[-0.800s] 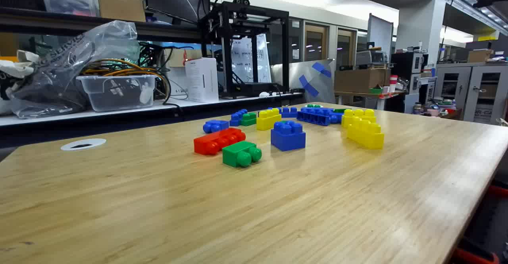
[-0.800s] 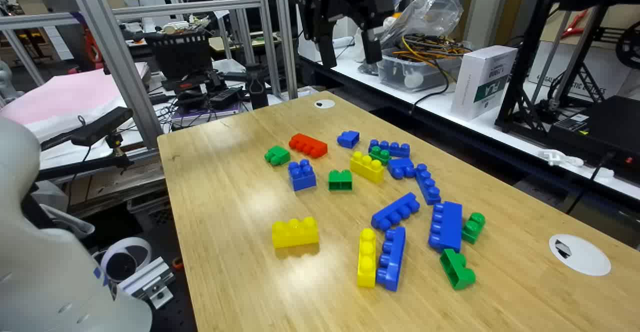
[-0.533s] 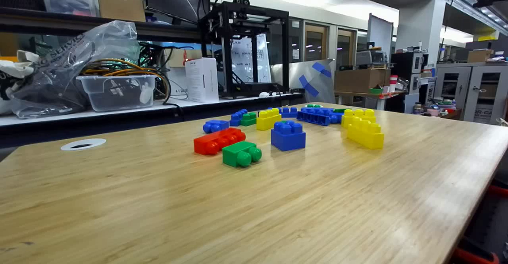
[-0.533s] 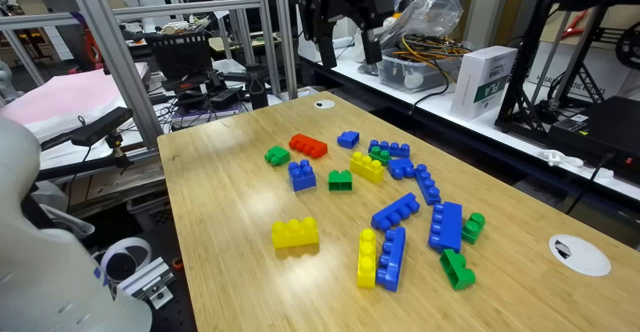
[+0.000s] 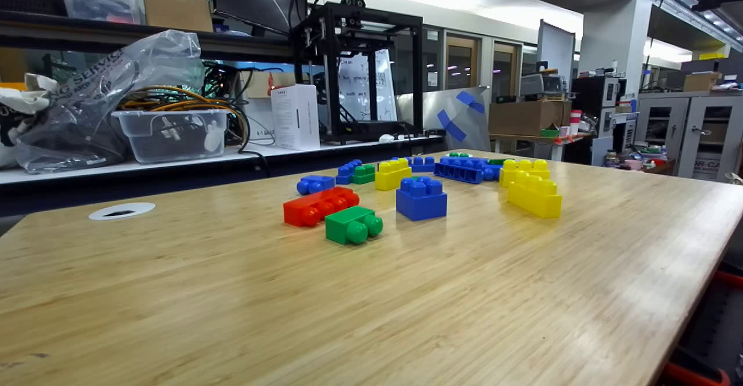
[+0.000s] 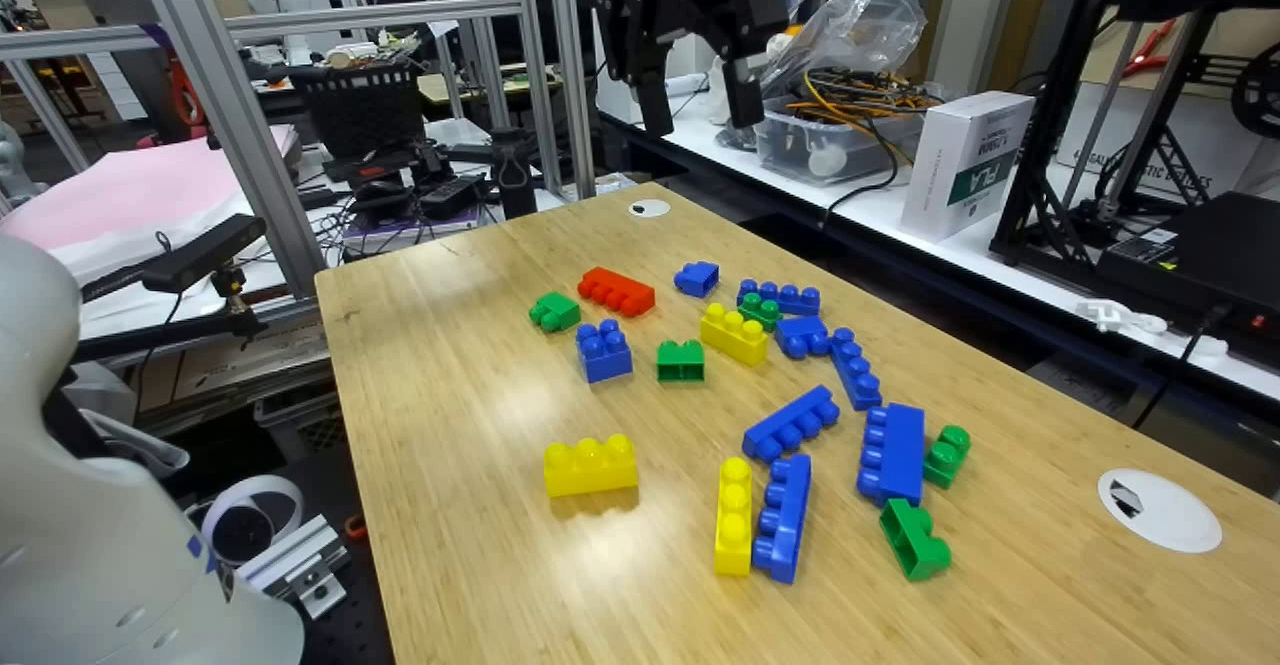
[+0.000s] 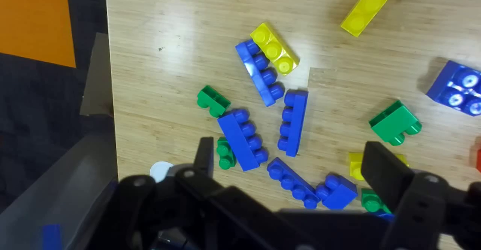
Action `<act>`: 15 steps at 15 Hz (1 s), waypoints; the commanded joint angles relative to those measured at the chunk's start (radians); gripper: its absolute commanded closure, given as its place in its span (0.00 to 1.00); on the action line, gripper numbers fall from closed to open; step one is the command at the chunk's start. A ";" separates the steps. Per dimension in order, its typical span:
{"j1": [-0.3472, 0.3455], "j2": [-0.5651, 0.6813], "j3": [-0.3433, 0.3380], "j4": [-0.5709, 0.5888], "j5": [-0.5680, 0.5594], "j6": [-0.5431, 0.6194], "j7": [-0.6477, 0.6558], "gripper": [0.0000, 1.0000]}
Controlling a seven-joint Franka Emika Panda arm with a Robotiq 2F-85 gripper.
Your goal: Put one of the green blocks on top of one of the blue blocks
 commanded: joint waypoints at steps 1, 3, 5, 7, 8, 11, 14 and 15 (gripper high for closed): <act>0.015 0.019 -0.010 0.006 -0.006 0.016 -0.013 0.00; 0.025 0.050 -0.009 0.018 0.003 0.026 -0.022 0.00; 0.040 0.089 -0.010 0.027 0.014 0.051 -0.040 0.00; 0.057 0.140 -0.007 0.033 0.022 0.091 -0.058 0.00; 0.065 0.166 -0.004 0.039 0.026 0.107 -0.067 0.00; 0.087 0.236 0.003 0.057 0.043 0.142 -0.103 0.00; 0.103 0.300 0.009 0.081 0.071 0.161 -0.141 0.00; 0.106 0.318 0.012 0.087 0.075 0.165 -0.148 0.00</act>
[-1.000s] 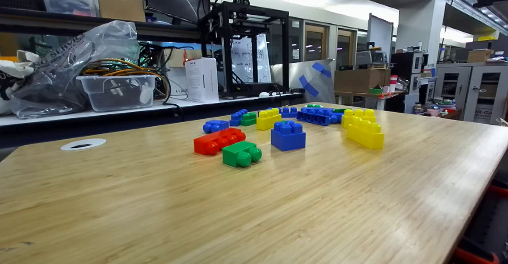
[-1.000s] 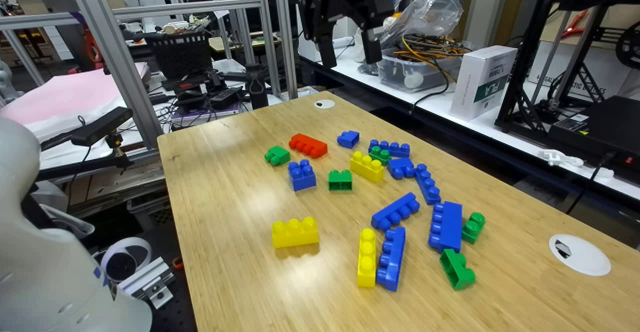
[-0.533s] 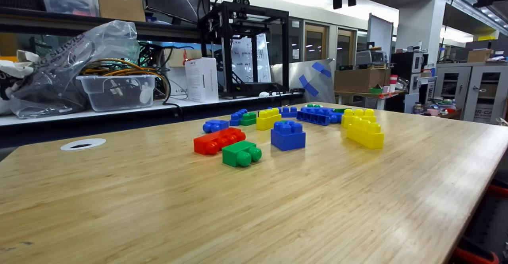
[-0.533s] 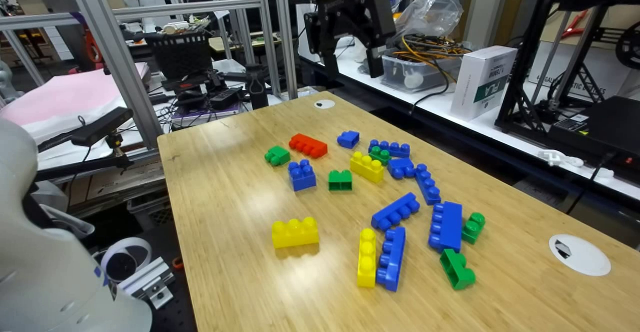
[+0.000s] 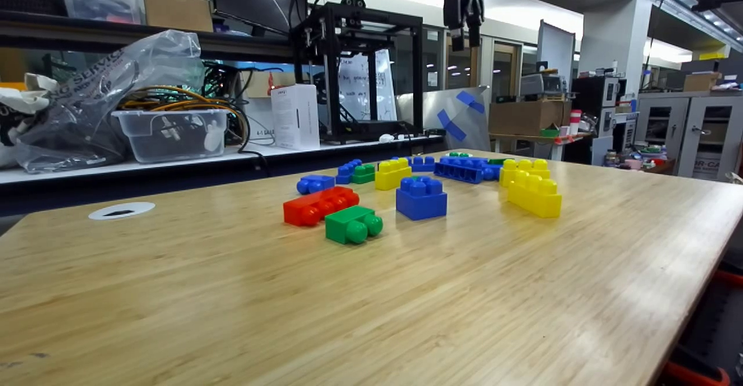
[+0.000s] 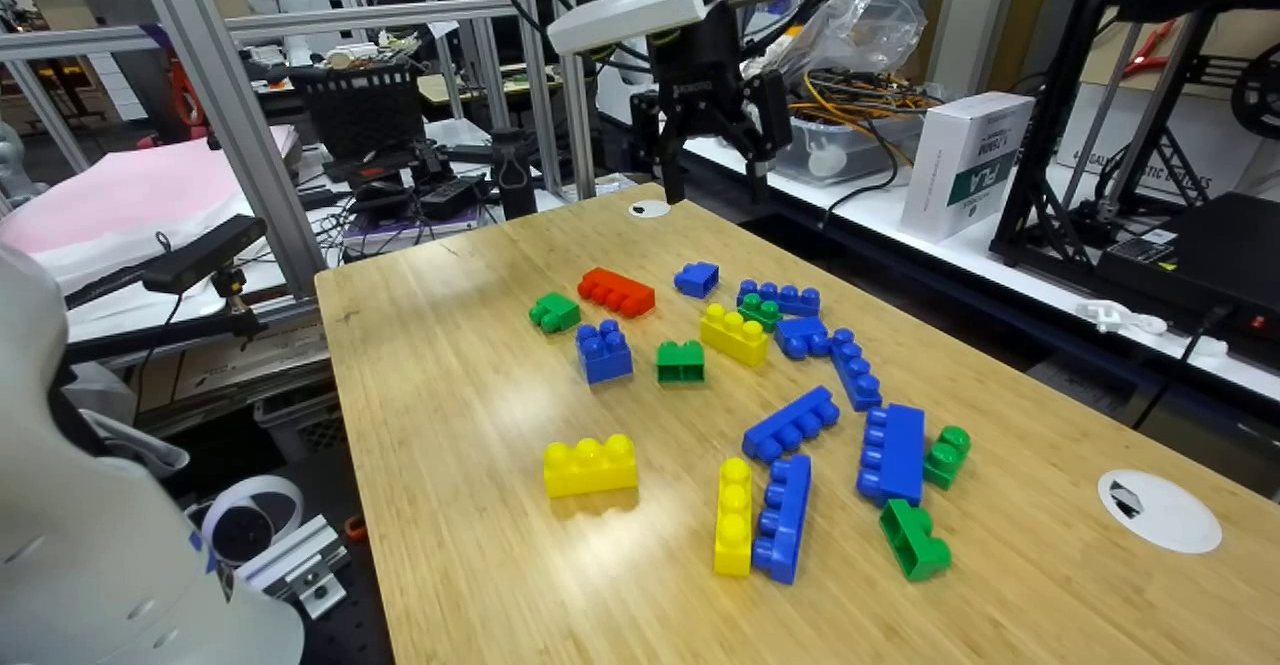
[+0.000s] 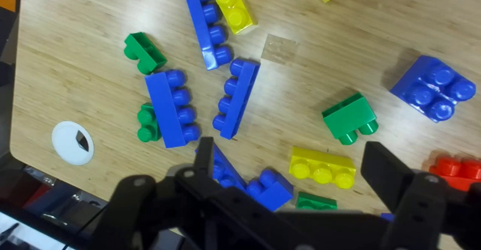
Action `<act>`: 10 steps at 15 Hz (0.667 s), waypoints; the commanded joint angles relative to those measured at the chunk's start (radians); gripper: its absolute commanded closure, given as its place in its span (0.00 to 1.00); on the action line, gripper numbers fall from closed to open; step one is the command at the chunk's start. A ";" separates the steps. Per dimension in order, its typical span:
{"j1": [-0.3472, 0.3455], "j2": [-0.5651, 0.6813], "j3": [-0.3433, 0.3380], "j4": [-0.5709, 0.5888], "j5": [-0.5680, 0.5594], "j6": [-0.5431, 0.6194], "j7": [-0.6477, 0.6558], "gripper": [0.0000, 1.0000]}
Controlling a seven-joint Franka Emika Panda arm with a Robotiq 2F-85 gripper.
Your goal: Put one of the green blocks on top of one of the blue blocks
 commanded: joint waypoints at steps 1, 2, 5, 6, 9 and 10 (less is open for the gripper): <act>0.003 0.071 0.005 0.045 0.040 0.010 -0.075 0.00; 0.005 0.089 0.009 0.049 0.044 0.014 -0.083 0.00; 0.010 0.137 0.014 0.062 0.082 0.033 -0.135 0.00; 0.011 0.150 0.016 0.062 0.098 0.044 -0.154 0.00; 0.013 0.181 0.026 0.057 0.144 0.076 -0.220 0.00; 0.013 0.193 0.032 0.056 0.151 0.083 -0.235 0.00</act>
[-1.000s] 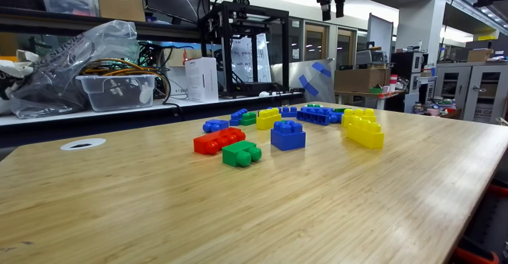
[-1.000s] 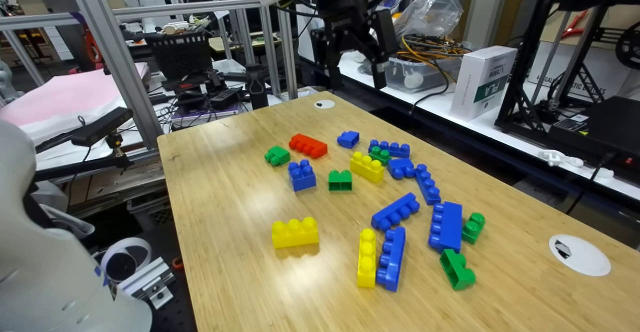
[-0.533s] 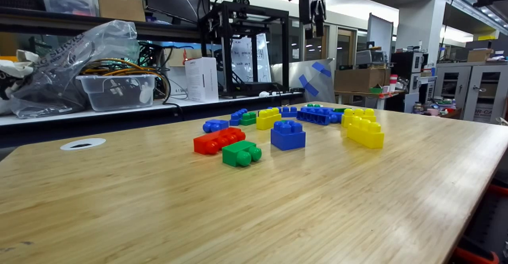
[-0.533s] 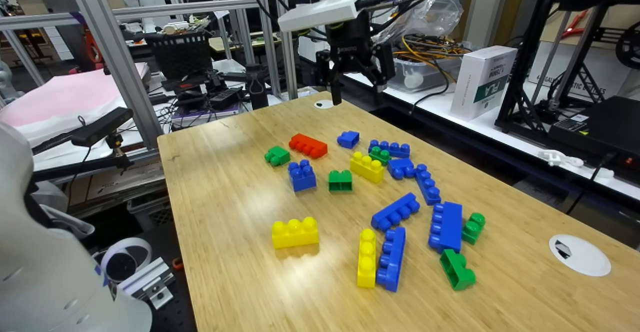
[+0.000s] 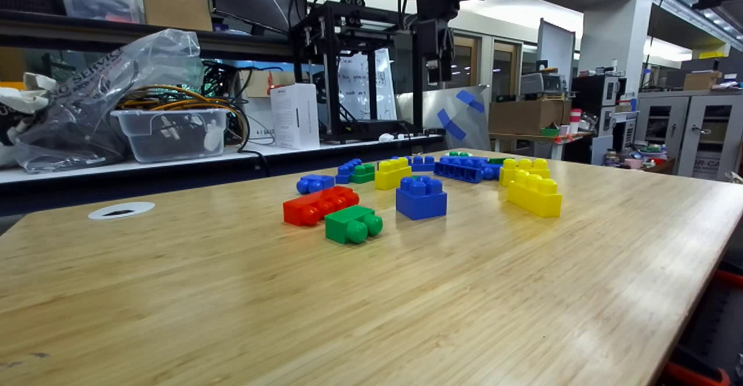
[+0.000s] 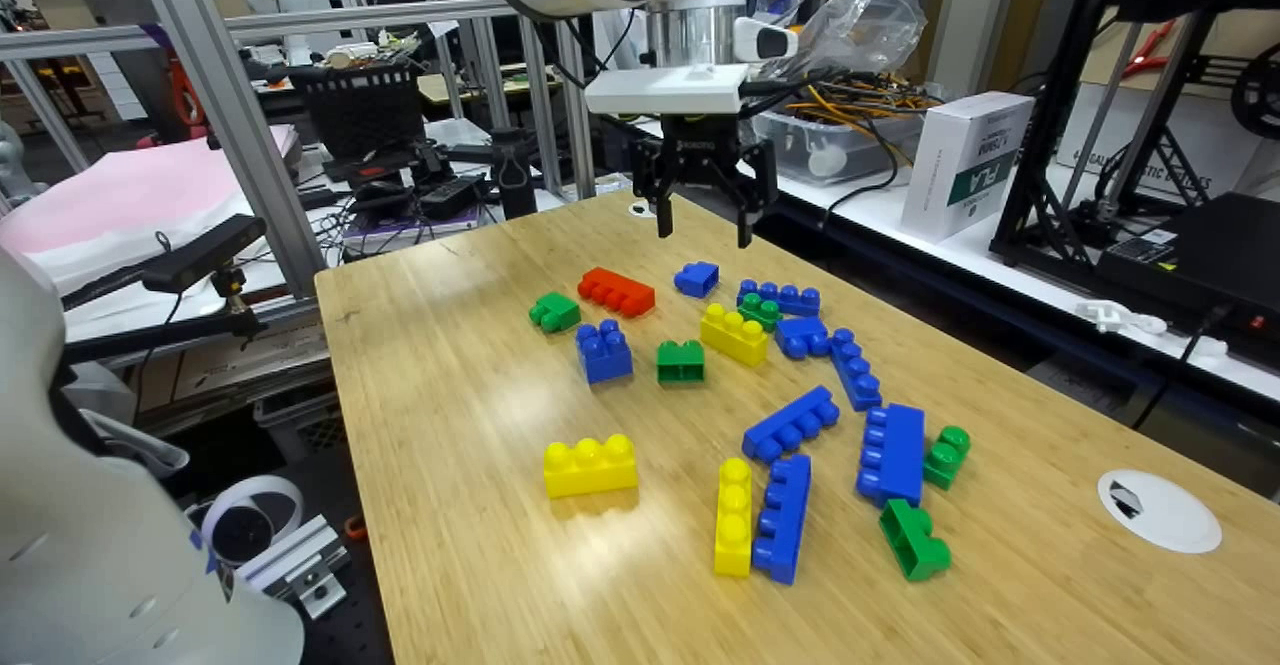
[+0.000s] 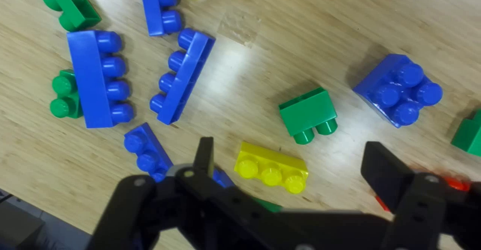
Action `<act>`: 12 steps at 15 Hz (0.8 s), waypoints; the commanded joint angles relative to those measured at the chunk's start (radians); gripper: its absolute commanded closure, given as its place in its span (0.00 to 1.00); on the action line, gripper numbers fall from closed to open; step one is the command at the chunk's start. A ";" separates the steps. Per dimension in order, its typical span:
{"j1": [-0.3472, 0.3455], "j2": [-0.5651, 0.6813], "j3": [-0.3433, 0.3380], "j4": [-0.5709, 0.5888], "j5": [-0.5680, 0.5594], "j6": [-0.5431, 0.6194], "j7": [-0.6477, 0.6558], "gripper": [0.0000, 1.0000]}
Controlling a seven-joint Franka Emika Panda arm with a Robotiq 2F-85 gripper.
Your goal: Put one of the green blocks on top of one of the blue blocks
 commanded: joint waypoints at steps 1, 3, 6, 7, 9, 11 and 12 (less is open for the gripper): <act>-0.006 0.043 0.018 0.008 0.041 0.028 -0.085 0.00; -0.007 0.069 0.028 0.006 0.034 0.035 -0.109 0.00; -0.007 0.104 0.041 0.000 0.003 0.055 -0.130 0.00; -0.007 0.113 0.043 -0.004 -0.008 0.065 -0.136 0.00; -0.007 0.117 0.047 -0.008 -0.030 0.061 -0.140 0.00; -0.008 0.123 0.049 0.001 -0.016 0.046 -0.116 0.00; -0.008 0.123 0.049 0.001 -0.019 0.046 -0.117 0.00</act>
